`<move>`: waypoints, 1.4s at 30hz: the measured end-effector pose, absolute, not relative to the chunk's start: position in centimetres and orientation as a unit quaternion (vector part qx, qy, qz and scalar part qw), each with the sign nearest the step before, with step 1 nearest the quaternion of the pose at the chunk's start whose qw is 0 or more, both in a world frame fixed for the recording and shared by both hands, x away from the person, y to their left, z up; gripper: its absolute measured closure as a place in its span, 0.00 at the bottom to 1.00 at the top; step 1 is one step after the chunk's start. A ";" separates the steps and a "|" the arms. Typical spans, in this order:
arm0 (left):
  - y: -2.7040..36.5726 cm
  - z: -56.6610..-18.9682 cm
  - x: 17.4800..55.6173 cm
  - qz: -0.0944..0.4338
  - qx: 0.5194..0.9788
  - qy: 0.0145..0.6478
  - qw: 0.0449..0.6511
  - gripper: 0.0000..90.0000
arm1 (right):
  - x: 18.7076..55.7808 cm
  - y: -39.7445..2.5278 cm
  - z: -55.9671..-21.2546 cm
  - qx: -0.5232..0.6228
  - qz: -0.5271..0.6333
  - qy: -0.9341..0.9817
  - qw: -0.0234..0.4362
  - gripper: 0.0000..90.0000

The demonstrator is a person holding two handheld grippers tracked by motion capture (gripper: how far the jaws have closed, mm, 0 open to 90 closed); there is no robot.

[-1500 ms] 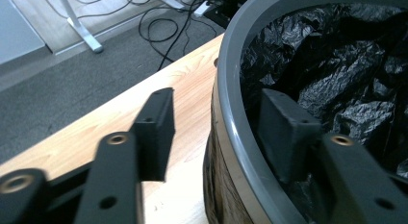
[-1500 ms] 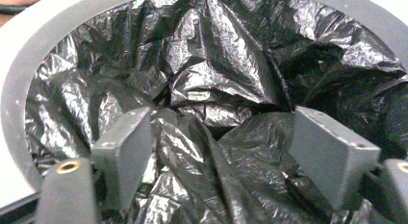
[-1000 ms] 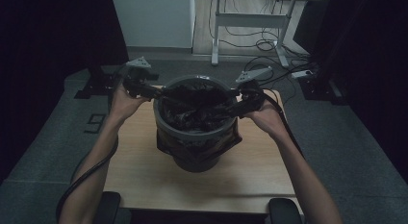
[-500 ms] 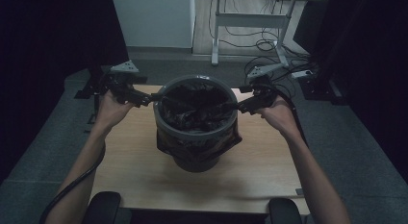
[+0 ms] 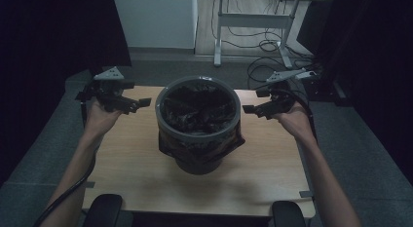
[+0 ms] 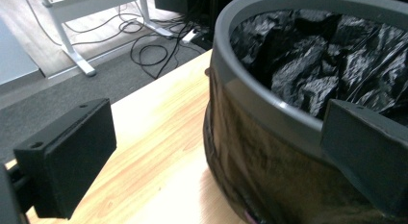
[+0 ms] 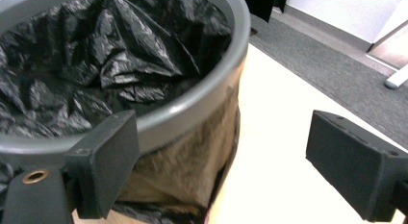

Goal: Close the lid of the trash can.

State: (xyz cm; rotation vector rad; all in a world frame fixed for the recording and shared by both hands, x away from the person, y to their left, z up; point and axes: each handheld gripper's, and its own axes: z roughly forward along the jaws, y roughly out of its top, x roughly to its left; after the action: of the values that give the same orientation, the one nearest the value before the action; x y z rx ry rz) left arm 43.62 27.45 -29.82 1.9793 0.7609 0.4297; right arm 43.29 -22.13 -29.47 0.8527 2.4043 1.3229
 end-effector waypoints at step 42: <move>29.4 -39.9 41.5 0.151 0.804 0.329 0.471 0.00 | 41.7 -24.9 -38.2 0.322 0.448 0.822 0.144 0.12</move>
State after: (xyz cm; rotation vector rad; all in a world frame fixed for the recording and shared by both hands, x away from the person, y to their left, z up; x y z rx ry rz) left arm 41.52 29.39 -39.95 1.9704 0.8065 0.3704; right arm 41.66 -24.89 -38.24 0.9270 2.3688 1.2916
